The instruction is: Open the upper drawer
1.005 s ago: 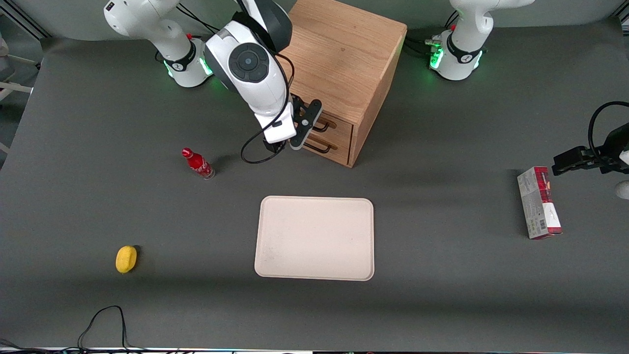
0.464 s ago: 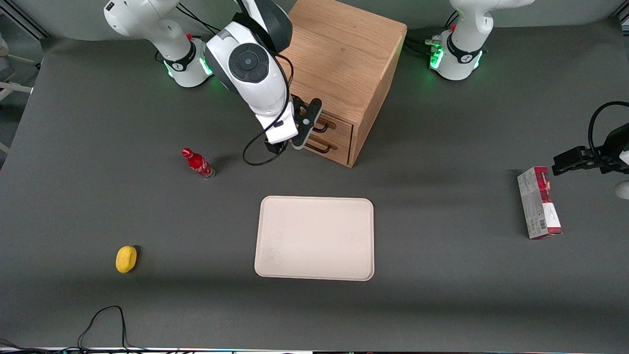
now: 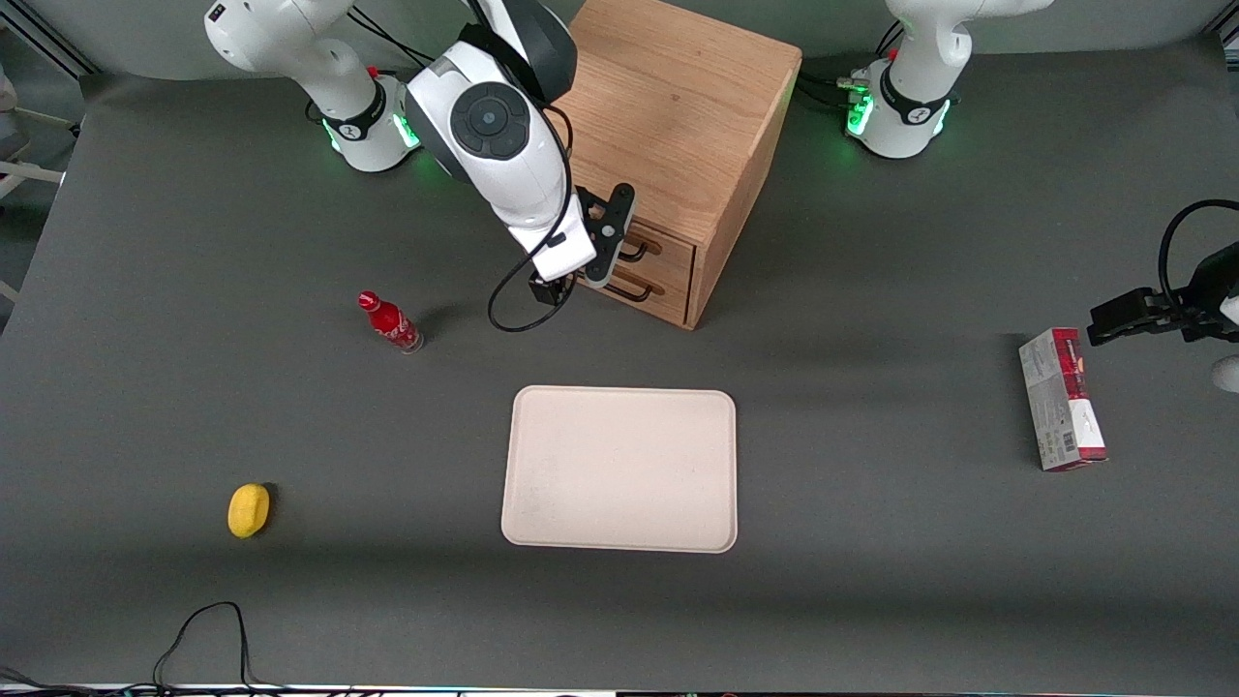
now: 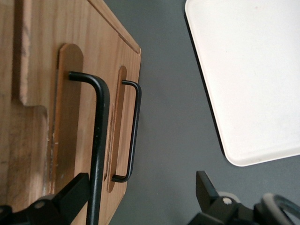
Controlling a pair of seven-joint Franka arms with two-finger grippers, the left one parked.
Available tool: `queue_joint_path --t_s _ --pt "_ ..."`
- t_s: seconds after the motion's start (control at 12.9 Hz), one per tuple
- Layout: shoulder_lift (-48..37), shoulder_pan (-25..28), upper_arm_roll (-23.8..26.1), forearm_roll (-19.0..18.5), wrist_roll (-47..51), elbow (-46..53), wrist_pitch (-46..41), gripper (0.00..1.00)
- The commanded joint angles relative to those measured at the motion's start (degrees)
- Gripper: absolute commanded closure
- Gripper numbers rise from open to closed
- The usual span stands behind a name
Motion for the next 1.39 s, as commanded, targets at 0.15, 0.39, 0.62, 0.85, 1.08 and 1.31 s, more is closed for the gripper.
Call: queue_joint_path --t_s 0.15,0.39,0.62,0.85,1.08,1.31 --pt "0.5 0.4 -0.5 -0.4 -2.4 1.3 0.3 0.00" --pt "1.6 0.5 -0.4 -0.2 -2.4 1.2 1.3 0.00" --pt "2.9 0.4 -0.4 -0.3 -2.6 1.0 3.1 0.00" --pt "2.4 0.3 -0.4 -0.2 -2.8 1.4 3.0 0.00" --pt "3.1 0.3 -0.5 -0.3 -4.1 1.3 3.4 0.00" --pt "3.4 -0.1 -0.6 -0.3 -4.1 1.3 3.6 0.00"
